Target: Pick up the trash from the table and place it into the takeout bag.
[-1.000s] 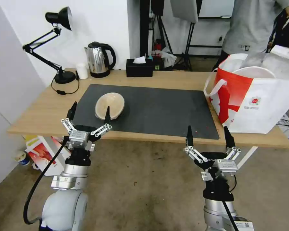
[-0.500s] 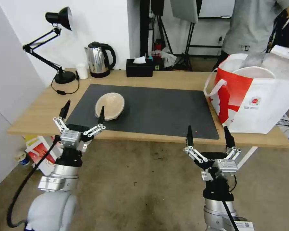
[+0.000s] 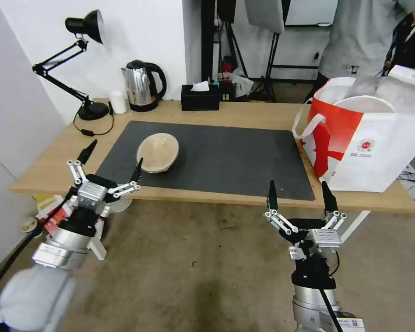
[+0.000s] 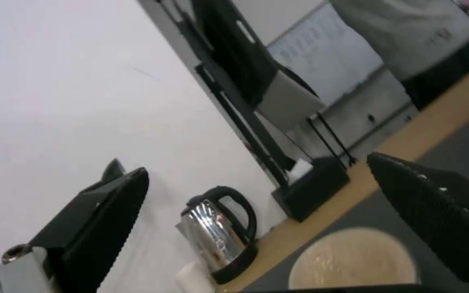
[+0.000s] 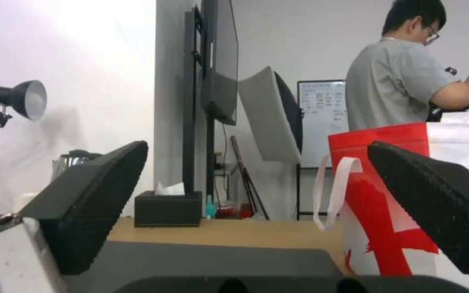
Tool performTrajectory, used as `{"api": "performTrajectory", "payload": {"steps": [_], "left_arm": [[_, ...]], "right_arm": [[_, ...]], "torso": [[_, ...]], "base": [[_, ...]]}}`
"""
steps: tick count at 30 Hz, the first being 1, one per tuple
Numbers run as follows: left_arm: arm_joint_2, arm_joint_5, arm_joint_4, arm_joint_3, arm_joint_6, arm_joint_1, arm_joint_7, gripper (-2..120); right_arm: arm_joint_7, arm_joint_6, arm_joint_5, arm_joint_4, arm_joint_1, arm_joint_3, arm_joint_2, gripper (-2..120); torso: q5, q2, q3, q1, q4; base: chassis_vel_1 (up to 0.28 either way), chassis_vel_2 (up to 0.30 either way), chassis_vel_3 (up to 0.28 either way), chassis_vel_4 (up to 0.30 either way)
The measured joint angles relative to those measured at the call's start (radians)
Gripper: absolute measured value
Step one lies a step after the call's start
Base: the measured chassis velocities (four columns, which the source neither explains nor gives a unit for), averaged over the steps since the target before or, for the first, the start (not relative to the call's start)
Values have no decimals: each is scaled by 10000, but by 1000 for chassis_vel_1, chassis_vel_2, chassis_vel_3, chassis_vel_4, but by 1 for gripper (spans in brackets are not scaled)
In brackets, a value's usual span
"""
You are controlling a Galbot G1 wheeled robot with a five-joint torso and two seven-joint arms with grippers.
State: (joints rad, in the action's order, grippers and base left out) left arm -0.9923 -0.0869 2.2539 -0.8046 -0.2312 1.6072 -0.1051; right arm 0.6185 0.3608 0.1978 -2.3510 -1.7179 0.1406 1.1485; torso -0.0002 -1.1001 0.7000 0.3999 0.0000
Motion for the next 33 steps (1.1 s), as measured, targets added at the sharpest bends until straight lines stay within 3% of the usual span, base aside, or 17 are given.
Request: {"api": "performTrajectory", "payload": {"steps": [6,9,15,33], "left_arm": [[987,191,-580,94,-286,191,-189,100],[1147,262,-720,214,-316,121,-207,100],[1888,471,-1299,1028,-338,-307,-235,100],[2673,569,-1746,1716,-478,-763,-290,100]], "right_arm": [[0,0,-3,0,0,0,0,100],[0,0,-2,0,0,0,0,100],[0,0,-3,0,0,0,0,100],[0,0,-3,0,0,0,0,100]], "torso": [[0,0,0,-1,1],[-1,0,0,0,0],[0,0,0,0,-1],[1,0,0,1,0]], "base": [[0,0,0,0],[0,0,0,0],[0,0,0,0],[0,0,0,0]]}}
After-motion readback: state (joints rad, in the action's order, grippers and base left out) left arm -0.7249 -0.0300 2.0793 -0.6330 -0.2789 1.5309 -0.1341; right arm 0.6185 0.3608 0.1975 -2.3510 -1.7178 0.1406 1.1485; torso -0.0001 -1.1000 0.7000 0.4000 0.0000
